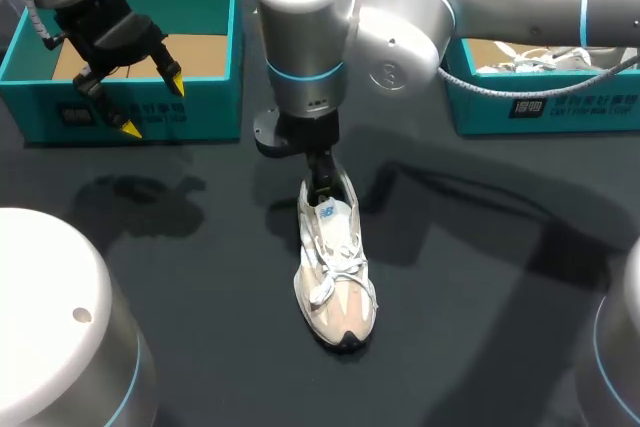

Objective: Take the shoe out of the shoebox, open the shoe tongue, remove and reinsert the insole, then place the shoe into the shoebox

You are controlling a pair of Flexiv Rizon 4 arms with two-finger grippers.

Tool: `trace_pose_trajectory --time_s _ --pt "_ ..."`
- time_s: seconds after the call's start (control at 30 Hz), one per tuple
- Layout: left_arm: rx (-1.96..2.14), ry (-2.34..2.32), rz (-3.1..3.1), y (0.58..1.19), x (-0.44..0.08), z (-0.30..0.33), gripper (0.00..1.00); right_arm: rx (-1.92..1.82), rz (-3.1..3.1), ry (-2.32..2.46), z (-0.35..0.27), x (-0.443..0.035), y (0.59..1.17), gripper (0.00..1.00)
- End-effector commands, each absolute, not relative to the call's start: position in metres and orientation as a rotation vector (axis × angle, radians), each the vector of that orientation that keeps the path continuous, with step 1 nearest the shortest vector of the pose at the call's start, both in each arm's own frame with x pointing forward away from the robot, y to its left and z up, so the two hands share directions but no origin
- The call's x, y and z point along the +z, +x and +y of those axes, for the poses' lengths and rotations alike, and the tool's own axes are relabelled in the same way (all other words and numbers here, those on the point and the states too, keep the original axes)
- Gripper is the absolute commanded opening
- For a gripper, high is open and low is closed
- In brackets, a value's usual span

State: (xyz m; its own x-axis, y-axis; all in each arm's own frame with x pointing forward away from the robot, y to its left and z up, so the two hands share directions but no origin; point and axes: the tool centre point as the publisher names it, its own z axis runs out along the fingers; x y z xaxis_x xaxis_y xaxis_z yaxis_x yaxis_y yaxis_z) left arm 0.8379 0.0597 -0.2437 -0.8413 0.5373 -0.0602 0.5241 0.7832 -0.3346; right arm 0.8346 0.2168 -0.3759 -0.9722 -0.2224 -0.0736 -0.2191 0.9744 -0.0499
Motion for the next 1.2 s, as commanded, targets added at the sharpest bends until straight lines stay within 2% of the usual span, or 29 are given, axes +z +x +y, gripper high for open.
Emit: trace_pose_trajectory --time_s 0.03,0.27,0.37,0.4,0.43,0.77,1.2 --pt "0.529 -0.873 -2.930 0.838 -0.244 0.060 1.00 -0.044 3.047 -0.340 0.216 -0.381 0.834 0.55" --pt "0.529 -0.873 -2.930 0.838 -0.244 0.060 1.00 -0.031 3.055 -0.340 0.216 -0.385 0.832 0.48" --pt "0.529 -0.873 -2.930 0.838 -0.244 0.060 1.00 -0.028 3.058 -0.338 0.217 -0.385 0.831 0.31" --pt "0.529 -0.873 -2.930 0.838 -0.244 0.060 1.00 -0.028 3.059 -0.337 0.217 -0.385 0.830 0.11" --pt "0.529 -0.873 -2.930 0.838 -0.244 0.060 1.00 -0.027 3.059 -0.336 0.217 -0.385 0.829 0.00" --pt "0.529 -0.873 -2.930 0.838 -0.244 0.060 1.00 -0.093 3.048 -0.348 0.217 -0.360 0.821 0.00" --pt "0.529 -0.873 -2.930 0.838 -0.244 0.060 1.00 -0.274 2.919 -0.378 0.196 -0.251 0.833 0.00"
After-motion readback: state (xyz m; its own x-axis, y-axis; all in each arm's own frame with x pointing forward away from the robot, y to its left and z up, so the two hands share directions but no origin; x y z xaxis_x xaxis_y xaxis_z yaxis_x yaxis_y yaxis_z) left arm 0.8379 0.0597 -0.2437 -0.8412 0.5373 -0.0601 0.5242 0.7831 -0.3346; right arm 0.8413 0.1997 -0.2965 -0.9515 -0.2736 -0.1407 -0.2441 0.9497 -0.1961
